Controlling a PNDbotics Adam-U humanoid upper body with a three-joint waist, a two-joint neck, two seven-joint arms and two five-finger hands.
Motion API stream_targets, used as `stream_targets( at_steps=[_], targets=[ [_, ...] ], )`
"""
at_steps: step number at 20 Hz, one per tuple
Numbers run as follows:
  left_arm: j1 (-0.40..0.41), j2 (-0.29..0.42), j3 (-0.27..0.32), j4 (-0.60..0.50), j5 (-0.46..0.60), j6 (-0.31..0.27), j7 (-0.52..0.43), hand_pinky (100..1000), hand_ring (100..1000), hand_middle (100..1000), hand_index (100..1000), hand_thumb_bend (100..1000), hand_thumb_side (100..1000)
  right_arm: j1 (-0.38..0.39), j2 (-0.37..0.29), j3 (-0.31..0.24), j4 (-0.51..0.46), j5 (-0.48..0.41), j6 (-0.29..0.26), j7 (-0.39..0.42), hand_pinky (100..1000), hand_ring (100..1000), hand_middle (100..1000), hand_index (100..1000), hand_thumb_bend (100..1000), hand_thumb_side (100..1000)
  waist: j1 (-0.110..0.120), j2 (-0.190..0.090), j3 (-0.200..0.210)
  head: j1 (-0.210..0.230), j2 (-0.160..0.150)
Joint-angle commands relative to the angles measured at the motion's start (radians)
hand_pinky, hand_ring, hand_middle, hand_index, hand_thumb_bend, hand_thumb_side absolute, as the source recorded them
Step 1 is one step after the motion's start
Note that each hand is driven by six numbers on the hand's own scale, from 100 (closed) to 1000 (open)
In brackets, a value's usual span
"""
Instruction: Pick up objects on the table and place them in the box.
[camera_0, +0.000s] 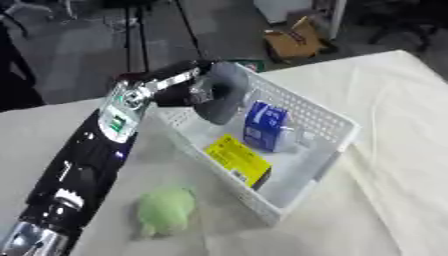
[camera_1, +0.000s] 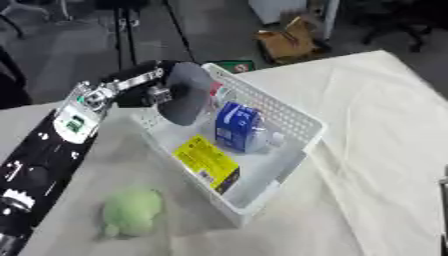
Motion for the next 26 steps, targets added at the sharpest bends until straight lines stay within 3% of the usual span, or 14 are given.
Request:
stream_targets(
  at_steps=[1,4,5,10,11,12,13,14,15,18,21,22,23,26],
  targets=[
    [-0.033,0.021,0.008,-0.008,-0.012,-0.041,0.009,1000,878,954,1000,249,902,-0.016,-0.005,0.005,-0.017,-0.009,-0.001,0.004,790,723,582,790,100,918,-0.007,-0.016,-0.003,0.005,-0.014],
    [-0.034,0.023,0.016,-0.013,-0.082,-0.100,0.031,1000,893,965,1000,302,895,-0.015,-0.007,0.005,-0.017,-0.012,-0.001,0.005,790,723,582,790,100,917,-0.005,-0.014,-0.002,0.004,-0.012],
    [-0.036,0.023,0.019,-0.015,-0.099,-0.113,0.049,1000,903,968,1000,411,997,-0.015,-0.007,0.006,-0.017,-0.013,-0.001,0.005,790,723,581,789,100,915,-0.005,-0.013,0.000,0.003,-0.011],
    [-0.034,0.019,0.012,-0.004,-0.154,-0.126,0.138,1000,904,978,1000,364,1000,-0.016,-0.006,0.008,-0.017,-0.016,-0.003,0.008,790,722,581,788,100,917,-0.005,-0.012,-0.001,0.000,-0.012],
    [-0.034,0.019,0.007,-0.003,-0.168,-0.132,0.141,1000,900,983,1000,295,858,-0.016,-0.006,0.008,-0.017,-0.016,-0.003,0.009,789,722,581,788,100,917,-0.005,-0.012,-0.001,0.000,-0.012],
    [-0.033,0.018,0.004,-0.003,-0.183,-0.141,0.139,1000,900,983,1000,295,858,-0.016,-0.006,0.008,-0.017,-0.016,-0.003,0.009,789,722,581,788,100,917,-0.005,-0.012,-0.001,-0.001,-0.013],
    [-0.033,0.017,0.005,0.000,-0.193,-0.145,0.136,1000,878,963,1000,134,526,-0.017,-0.006,0.007,-0.017,-0.017,-0.002,0.009,789,722,581,787,100,917,-0.005,-0.012,-0.001,-0.001,-0.013],
    [-0.032,0.016,0.006,0.001,-0.201,-0.145,0.135,1000,878,963,1000,134,526,-0.017,-0.006,0.008,-0.017,-0.017,-0.002,0.009,789,722,581,787,100,917,-0.005,-0.011,-0.001,0.000,-0.013],
    [-0.032,0.015,0.007,0.001,-0.204,-0.146,0.135,1000,878,960,1000,233,646,-0.017,-0.006,0.008,-0.017,-0.017,-0.002,0.009,789,722,580,785,100,916,-0.005,-0.011,-0.001,0.000,-0.013],
    [-0.032,0.014,0.008,0.000,-0.202,-0.147,0.140,1000,876,958,1000,249,677,-0.017,-0.006,0.008,-0.017,-0.018,-0.002,0.010,789,722,580,785,100,916,-0.005,-0.011,-0.002,-0.001,-0.012],
    [-0.032,0.017,0.009,-0.001,-0.202,-0.148,0.152,1000,891,979,1000,297,1000,-0.019,-0.005,0.009,-0.017,-0.018,-0.002,0.011,789,721,579,785,100,916,-0.004,-0.010,-0.003,-0.002,-0.013],
    [-0.032,0.018,0.009,0.000,-0.199,-0.150,0.158,1000,891,979,1000,297,1000,-0.020,-0.006,0.009,-0.017,-0.019,-0.002,0.011,789,721,579,785,100,916,-0.003,-0.010,-0.004,-0.002,-0.014],
    [-0.032,0.020,0.015,0.001,-0.186,-0.149,0.173,1000,907,1000,1000,100,1000,-0.020,-0.006,0.009,-0.017,-0.019,-0.002,0.010,788,721,578,785,100,916,-0.003,-0.009,-0.004,-0.004,-0.014],
    [-0.034,0.031,0.005,0.012,-0.136,-0.157,0.187,1000,936,1000,1000,100,1000,-0.022,-0.008,0.011,-0.017,-0.020,-0.002,0.009,788,720,577,785,100,914,0.000,-0.007,-0.007,-0.008,-0.012]
  ],
)
